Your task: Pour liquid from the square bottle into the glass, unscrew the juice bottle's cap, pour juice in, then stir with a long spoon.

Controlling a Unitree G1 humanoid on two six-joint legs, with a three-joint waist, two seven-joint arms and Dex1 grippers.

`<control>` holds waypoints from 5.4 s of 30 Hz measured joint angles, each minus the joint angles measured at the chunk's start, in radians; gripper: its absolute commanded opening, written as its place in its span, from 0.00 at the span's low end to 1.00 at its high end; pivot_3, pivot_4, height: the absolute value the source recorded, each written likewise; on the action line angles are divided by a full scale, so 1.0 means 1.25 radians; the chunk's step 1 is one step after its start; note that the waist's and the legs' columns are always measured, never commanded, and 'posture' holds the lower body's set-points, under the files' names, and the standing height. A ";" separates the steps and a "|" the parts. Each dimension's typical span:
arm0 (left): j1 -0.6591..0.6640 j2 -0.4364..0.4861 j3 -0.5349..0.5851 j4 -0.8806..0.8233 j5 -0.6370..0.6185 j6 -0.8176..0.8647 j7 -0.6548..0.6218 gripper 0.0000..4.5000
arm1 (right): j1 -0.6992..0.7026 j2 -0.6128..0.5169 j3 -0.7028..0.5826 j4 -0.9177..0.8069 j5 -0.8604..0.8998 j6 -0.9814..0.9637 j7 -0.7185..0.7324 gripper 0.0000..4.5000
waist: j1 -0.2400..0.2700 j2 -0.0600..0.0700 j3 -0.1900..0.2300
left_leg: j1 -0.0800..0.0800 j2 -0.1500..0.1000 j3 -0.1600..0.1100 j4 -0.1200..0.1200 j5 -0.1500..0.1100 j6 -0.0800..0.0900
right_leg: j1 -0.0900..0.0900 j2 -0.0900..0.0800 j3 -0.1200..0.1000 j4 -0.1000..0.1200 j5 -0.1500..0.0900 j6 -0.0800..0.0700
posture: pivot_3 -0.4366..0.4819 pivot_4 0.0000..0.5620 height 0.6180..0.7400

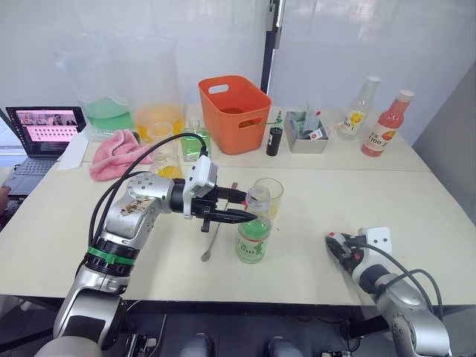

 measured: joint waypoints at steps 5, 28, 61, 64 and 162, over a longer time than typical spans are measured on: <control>0.000 0.001 0.000 0.000 0.001 -0.001 -0.001 0.34 | -0.001 0.008 0.001 0.007 0.018 -0.003 0.018 0.95 | 0.000 0.000 0.000 | 0.000 0.000 0.000 0.000 0.000 0.000 | 0.000 0.000 0.000 0.000 0.000 0.000 | 0.48 0.27 0.99; -0.026 0.110 0.108 0.014 -0.010 0.029 0.023 0.34 | -0.119 -0.159 -0.042 -0.289 0.253 0.213 0.047 1.00 | 0.008 0.000 0.000 | -0.001 -0.001 -0.001 0.000 0.000 0.000 | 0.000 -0.001 0.000 -0.001 0.000 0.000 | 0.48 0.27 0.99; -0.396 -0.106 -0.147 0.871 0.752 -1.041 0.681 0.34 | -0.167 -0.129 0.042 -0.390 0.316 0.309 -0.068 1.00 | 0.010 -0.001 0.001 | -0.003 -0.002 -0.001 0.000 0.000 0.000 | -0.001 -0.001 -0.001 0.001 0.000 0.001 | 0.48 0.27 0.99; -0.411 -0.105 -0.188 0.895 0.832 -1.047 0.784 0.34 | -0.162 -0.129 0.044 -0.393 0.317 0.311 -0.075 1.00 | 0.010 -0.001 0.001 | -0.003 -0.002 -0.001 0.000 0.000 0.000 | -0.001 -0.001 -0.001 0.000 0.000 0.001 | 0.48 0.27 0.99; -0.049 0.178 0.244 0.034 -0.048 0.151 0.080 0.34 | -0.289 -0.241 0.053 -0.300 0.376 0.321 0.012 1.00 | -0.010 -0.002 0.001 | -0.002 -0.002 -0.011 0.001 0.000 0.000 | -0.002 -0.001 -0.001 0.007 0.000 0.001 | 0.48 0.27 0.99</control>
